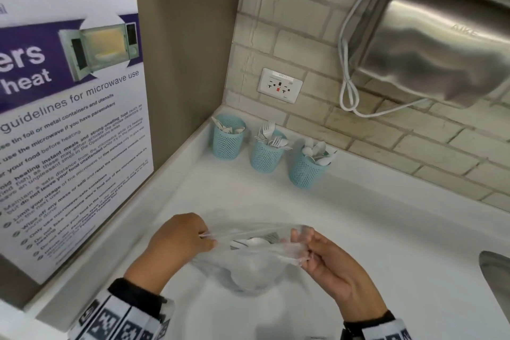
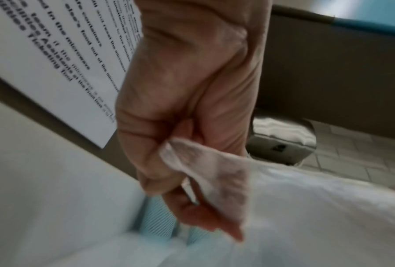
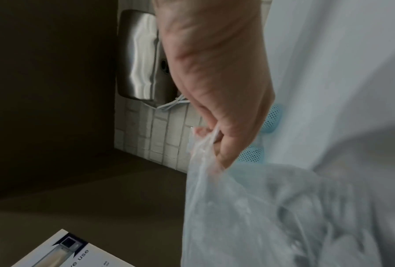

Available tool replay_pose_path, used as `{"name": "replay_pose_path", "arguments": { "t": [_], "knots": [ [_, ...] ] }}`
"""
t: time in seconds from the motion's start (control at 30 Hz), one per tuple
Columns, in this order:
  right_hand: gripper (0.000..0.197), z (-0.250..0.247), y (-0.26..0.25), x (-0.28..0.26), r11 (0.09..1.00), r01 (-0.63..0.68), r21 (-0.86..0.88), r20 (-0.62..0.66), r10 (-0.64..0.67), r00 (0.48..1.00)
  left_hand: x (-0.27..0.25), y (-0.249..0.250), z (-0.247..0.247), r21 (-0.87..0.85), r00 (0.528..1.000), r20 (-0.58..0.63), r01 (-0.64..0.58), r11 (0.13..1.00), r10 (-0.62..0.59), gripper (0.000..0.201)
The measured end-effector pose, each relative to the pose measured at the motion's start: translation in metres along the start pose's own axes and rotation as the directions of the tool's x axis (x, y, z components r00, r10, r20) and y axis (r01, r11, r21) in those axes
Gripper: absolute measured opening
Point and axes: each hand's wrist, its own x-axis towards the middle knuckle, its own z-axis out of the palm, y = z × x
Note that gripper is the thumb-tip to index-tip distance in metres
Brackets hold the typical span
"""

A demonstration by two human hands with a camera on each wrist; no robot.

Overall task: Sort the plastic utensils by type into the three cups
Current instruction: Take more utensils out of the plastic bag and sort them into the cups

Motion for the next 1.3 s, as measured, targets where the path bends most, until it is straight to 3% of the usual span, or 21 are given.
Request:
{"name": "replay_pose_path", "arguments": {
  "t": [0.03,0.07,0.13,0.23,0.3,0.4,0.5,0.53,0.6,0.7,0.8,0.83,0.9,0.97,1.0,1.03,1.07,1.13,1.23,1.3],
  "knots": [
    [0.051,-0.004,0.001,0.001,0.999,-0.016,0.027,0.001,0.016,1.0,0.003,-0.003,0.003,-0.02,1.0,0.011,0.013,1.0,-0.013,0.039],
    [0.055,-0.003,0.001,0.0,0.998,-0.041,0.056,-0.015,0.042,0.999,0.006,-0.006,0.004,-0.091,1.0,0.011,0.021,0.996,-0.02,0.038],
    [0.042,-0.008,0.003,0.004,0.996,-0.086,0.034,-0.091,0.089,0.992,0.008,-0.009,0.004,-0.396,0.999,0.028,0.03,0.918,-0.021,0.023],
    [0.039,-0.01,0.006,0.005,0.98,-0.097,-0.175,-0.168,0.068,0.984,0.004,-0.002,-0.003,-0.823,0.995,0.1,0.072,0.563,0.019,0.019],
    [0.034,-0.005,0.003,-0.003,0.91,-0.092,-0.405,-0.125,0.045,0.991,0.001,0.003,-0.007,-0.911,0.995,0.094,0.069,0.406,0.043,0.035],
    [0.032,0.002,-0.002,-0.013,0.753,-0.1,-0.65,0.011,0.141,0.99,0.001,0.006,-0.01,-0.975,0.995,0.1,0.092,0.202,0.028,0.031],
    [0.006,0.003,0.002,-0.013,0.639,-0.121,-0.76,-0.044,0.135,0.99,0.005,0.005,-0.008,-0.99,0.99,0.136,0.135,0.03,0.046,0.021],
    [0.016,0.002,0.004,-0.011,0.609,-0.131,-0.782,-0.078,0.114,0.99,0.005,0.007,-0.008,-0.99,0.988,0.143,0.143,0.002,0.057,0.022],
    [0.027,-0.004,0.006,-0.006,0.692,-0.141,-0.708,-0.127,0.072,0.989,0.007,0.007,-0.006,-0.99,0.988,0.142,0.143,-0.019,0.059,0.033],
    [0.026,-0.009,0.004,0.0,0.93,-0.14,-0.34,-0.107,0.109,0.988,0.008,0.005,-0.005,-0.982,0.984,0.167,0.172,-0.08,0.059,0.033],
    [0.029,-0.011,0.004,0.006,0.991,-0.123,-0.059,-0.101,0.117,0.988,0.006,0.001,-0.008,-0.975,0.977,0.203,0.208,-0.079,0.069,0.03],
    [0.029,-0.011,0.005,0.009,0.994,-0.108,-0.021,-0.112,0.105,0.988,0.005,0.0,-0.009,-0.976,0.974,0.209,0.213,-0.034,0.086,0.026],
    [0.022,-0.012,0.009,0.014,0.994,-0.104,0.027,-0.107,0.106,0.989,-0.002,0.003,-0.011,-0.967,0.968,0.217,0.195,0.166,0.128,0.007],
    [0.017,-0.015,0.012,0.018,0.994,-0.107,0.026,-0.076,0.109,0.991,-0.005,0.0,-0.01,-0.877,0.959,0.248,0.162,0.453,0.136,0.021],
    [0.024,-0.017,0.012,0.019,0.994,-0.104,0.032,-0.076,0.106,0.991,-0.005,0.0,-0.009,-0.822,0.956,0.262,0.149,0.55,0.133,0.028],
    [0.026,-0.017,0.011,0.02,0.994,-0.103,0.039,-0.073,0.106,0.992,-0.004,-0.001,-0.008,-0.798,0.953,0.269,0.141,0.586,0.137,0.035],
    [0.021,-0.018,0.01,0.021,0.994,-0.1,0.053,-0.079,0.104,0.991,-0.003,-0.002,-0.007,-0.805,0.953,0.265,0.136,0.578,0.144,0.041],
    [0.027,-0.016,0.007,0.021,0.988,-0.129,0.079,-0.108,0.137,0.985,0.002,-0.004,-0.003,-0.871,0.96,0.25,0.165,0.463,0.129,0.038],
    [0.036,-0.009,0.005,0.02,0.98,-0.162,0.117,-0.12,0.176,0.977,0.005,0.003,-0.002,-0.962,0.964,0.25,0.237,0.139,0.091,0.023],
    [0.03,-0.008,0.004,0.021,0.975,-0.187,0.117,-0.083,0.197,0.977,0.005,0.008,-0.003,-0.961,0.962,0.261,0.266,-0.069,0.077,0.021]
  ]
}}
